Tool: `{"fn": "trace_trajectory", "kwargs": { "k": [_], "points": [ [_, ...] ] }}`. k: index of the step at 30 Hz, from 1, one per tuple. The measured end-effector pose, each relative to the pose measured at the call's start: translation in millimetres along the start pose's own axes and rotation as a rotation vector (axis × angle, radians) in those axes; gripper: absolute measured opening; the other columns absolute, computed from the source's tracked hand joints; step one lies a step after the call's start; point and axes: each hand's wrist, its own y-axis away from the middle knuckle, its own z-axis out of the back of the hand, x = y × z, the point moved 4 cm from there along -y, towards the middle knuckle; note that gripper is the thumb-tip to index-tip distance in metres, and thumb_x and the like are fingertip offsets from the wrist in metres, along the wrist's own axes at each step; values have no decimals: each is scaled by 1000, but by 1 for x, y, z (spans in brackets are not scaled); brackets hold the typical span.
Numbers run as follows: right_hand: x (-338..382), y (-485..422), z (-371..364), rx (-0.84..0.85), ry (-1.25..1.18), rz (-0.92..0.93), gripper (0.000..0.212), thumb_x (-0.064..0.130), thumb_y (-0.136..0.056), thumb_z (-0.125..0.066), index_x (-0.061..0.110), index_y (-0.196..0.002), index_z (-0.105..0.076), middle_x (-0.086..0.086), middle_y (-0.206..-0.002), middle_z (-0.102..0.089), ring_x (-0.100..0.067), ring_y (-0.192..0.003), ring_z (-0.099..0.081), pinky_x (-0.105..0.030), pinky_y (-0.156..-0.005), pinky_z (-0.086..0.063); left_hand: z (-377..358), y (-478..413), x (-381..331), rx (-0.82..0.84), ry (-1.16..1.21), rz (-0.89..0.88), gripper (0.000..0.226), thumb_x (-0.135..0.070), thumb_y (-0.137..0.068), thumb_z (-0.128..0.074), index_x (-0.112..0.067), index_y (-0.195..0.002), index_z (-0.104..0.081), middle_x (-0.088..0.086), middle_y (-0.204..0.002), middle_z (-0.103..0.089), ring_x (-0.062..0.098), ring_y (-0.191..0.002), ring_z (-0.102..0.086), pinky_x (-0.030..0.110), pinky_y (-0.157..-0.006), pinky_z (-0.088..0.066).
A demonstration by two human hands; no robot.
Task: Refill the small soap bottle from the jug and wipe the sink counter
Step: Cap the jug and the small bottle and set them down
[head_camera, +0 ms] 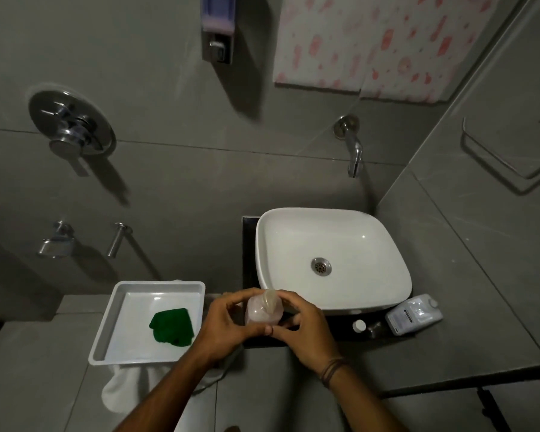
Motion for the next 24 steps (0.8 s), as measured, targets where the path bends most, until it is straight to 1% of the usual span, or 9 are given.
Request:
{"fn": "trace_trajectory", "kwargs": {
  "k": [3,7,11,14,16,18,20,22,24],
  "points": [
    [-39,-1,-19,-59,-43,-88,63,16,-69,-90,28,-127,-68,11,-119,-74,-9,-108,-71,-32,-89,-62,-12,3,33,30,57,86,66,-32,-68,-102,-32,-128,-74,-5,-122,-80,18,-116,-75,25,-92,-61],
    [-77,-6,-43,-89,-84,-197,61,3,-71,-87,37,-118,-67,9,-116,-73,-10,-106,-71,-28,-88,-62,-22,1,78,33,37,144,67,-12,-68,-100,-19,-129,-74,3,-122,-80,23,-116,-75,38,-101,-61],
    [-104,-13,-57,-134,-127,-283,59,-6,-73,-83,29,-118,-68,5,-114,-74,-12,-103,-72,-19,-83,-60,-30,-5,115,23,33,200,68,7,-67,-95,-5,-130,-71,13,-123,-79,31,-117,-75,46,-104,-60],
    [-118,-20,-64,-157,-172,-323,58,-12,-76,-79,16,-126,-68,-2,-116,-73,-12,-101,-72,-15,-82,-58,-33,-12,132,5,48,236,69,10,-66,-94,-10,-128,-72,11,-122,-80,26,-115,-76,39,-101,-61],
    [-122,-24,-68,-165,-192,-332,60,-15,-78,-75,10,-131,-66,-6,-119,-73,-17,-106,-71,-10,-81,-56,-32,-16,138,-1,47,249,71,11,-66,-94,-14,-128,-72,9,-121,-80,20,-112,-77,36,-100,-62],
    [-125,-28,-71,-173,-209,-343,61,-15,-79,-74,9,-134,-64,-7,-120,-72,-19,-106,-71,-9,-80,-55,-32,-20,144,0,38,260,71,12,-65,-94,-15,-128,-72,11,-122,-79,21,-112,-77,39,-99,-62],
    [-126,-31,-73,-186,-219,-347,60,-14,-80,-74,9,-135,-63,-8,-120,-72,-21,-107,-71,-13,-81,-57,-30,-25,149,-9,30,269,72,11,-65,-94,-11,-130,-71,13,-123,-78,29,-115,-75,44,-100,-61],
    [-128,-34,-76,-197,-220,-350,61,-14,-80,-74,9,-135,-63,-6,-121,-72,-20,-108,-71,-15,-83,-57,-28,-28,152,-14,17,269,72,8,-66,-96,-10,-131,-71,11,-124,-78,29,-116,-75,43,-100,-61],
    [-129,-37,-78,-205,-225,-352,63,-13,-80,-75,11,-136,-63,-3,-123,-71,-17,-108,-70,-11,-79,-57,-27,-31,152,-7,7,262,73,4,-66,-97,-12,-132,-72,6,-124,-79,27,-117,-75,40,-101,-61]
  ]
}}
